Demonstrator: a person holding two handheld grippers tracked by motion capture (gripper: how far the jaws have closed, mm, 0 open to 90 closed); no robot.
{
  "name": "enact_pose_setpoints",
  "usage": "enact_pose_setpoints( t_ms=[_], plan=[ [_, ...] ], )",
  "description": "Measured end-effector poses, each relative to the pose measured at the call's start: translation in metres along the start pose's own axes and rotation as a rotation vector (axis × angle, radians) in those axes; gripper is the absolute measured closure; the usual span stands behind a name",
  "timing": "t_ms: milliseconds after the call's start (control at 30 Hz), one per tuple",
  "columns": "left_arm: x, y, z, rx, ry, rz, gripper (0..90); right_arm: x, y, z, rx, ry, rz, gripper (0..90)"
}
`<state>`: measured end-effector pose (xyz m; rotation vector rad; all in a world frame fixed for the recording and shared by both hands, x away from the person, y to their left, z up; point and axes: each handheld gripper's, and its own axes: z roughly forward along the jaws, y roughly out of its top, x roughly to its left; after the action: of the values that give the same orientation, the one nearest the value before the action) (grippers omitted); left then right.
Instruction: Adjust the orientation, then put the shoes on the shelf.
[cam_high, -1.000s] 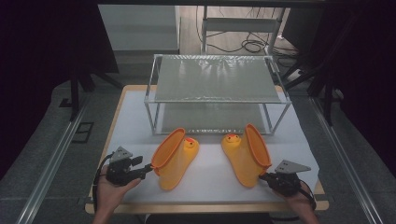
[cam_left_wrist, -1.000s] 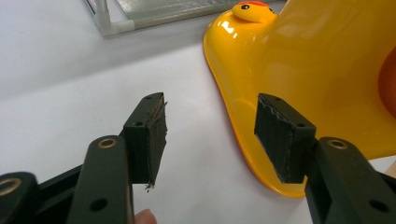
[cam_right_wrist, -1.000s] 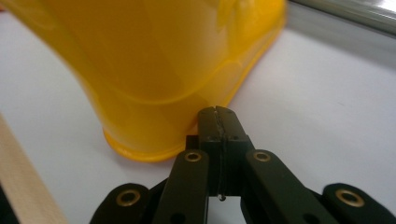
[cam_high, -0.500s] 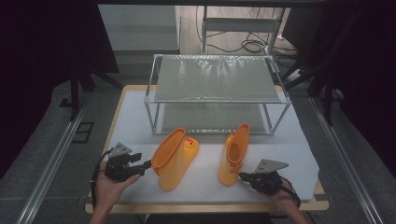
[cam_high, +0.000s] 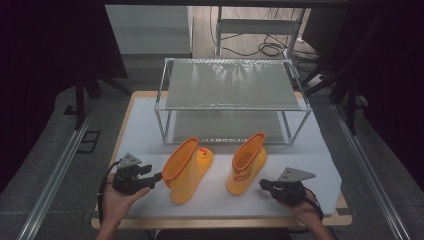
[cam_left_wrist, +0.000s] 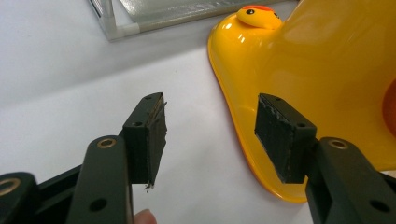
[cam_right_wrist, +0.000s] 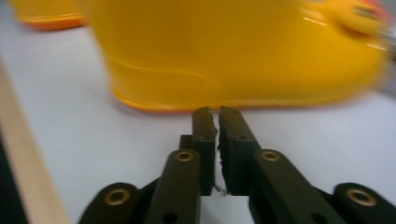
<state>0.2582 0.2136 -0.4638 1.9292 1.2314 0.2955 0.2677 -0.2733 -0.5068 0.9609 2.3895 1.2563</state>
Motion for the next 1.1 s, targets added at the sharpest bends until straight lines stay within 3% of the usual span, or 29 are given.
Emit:
enact_pose_setpoints(
  t_ms=[200,333,500,567,667,800,967,1100],
  plan=[
    [0.001,0.0,-0.002,0.007,-0.01,-0.002,43.6,-0.031,-0.017,-0.021,-0.046,-0.125,0.145,55.0],
    [0.001,0.002,-0.004,0.012,-0.021,-0.01,43.5,-0.037,-0.018,-0.024,-0.055,-0.142,0.176,51.9],
    [0.003,0.009,-0.005,0.052,-0.057,-0.013,44.0,-0.042,-0.022,-0.025,-0.044,-0.166,0.189,51.1],
    [0.004,0.018,-0.006,0.091,-0.08,0.008,43.9,-0.044,-0.023,-0.026,-0.04,-0.174,0.195,50.8],
    [0.005,0.027,-0.011,0.11,-0.087,0.022,44.6,-0.045,-0.024,-0.026,-0.04,-0.18,0.204,50.4],
    [0.006,0.051,-0.027,0.122,-0.148,0.03,45.3,-0.049,-0.026,-0.028,-0.035,-0.188,0.217,50.2],
    [0.003,0.078,-0.044,0.149,-0.251,0.044,45.3,-0.052,-0.026,-0.03,-0.035,-0.202,0.227,50.1],
    [-0.003,0.095,-0.053,0.168,-0.298,0.071,45.2,-0.052,-0.027,-0.029,-0.03,-0.213,0.228,50.1]
  ],
)
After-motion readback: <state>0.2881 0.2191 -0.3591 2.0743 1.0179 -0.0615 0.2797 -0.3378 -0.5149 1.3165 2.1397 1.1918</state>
